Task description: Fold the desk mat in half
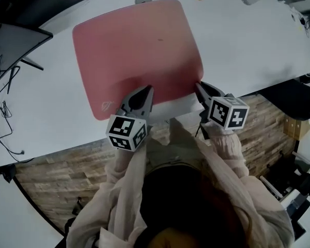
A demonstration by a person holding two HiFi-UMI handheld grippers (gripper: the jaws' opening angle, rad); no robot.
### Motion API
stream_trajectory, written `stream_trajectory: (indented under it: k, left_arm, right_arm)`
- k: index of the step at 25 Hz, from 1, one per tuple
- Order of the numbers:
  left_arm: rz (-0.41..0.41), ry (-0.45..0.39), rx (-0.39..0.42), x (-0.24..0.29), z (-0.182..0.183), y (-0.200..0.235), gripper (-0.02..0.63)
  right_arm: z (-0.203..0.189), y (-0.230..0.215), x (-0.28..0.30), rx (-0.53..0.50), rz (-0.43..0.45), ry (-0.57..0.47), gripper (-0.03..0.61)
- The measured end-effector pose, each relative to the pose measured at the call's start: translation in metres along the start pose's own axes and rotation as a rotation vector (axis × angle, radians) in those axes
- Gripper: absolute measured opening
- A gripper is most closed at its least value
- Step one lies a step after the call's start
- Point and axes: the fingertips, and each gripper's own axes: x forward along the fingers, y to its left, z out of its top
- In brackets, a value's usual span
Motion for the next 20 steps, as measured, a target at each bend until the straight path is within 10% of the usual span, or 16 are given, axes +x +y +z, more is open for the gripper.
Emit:
stream_trajectory:
  k: [20]
  left_arm:
    - [0.353,-0.243,-0.066,-0.163,0.017,0.101,0.028]
  right_arm:
    - [0.013,0.23,0.029,-0.548,0.36,-0.022,0.051]
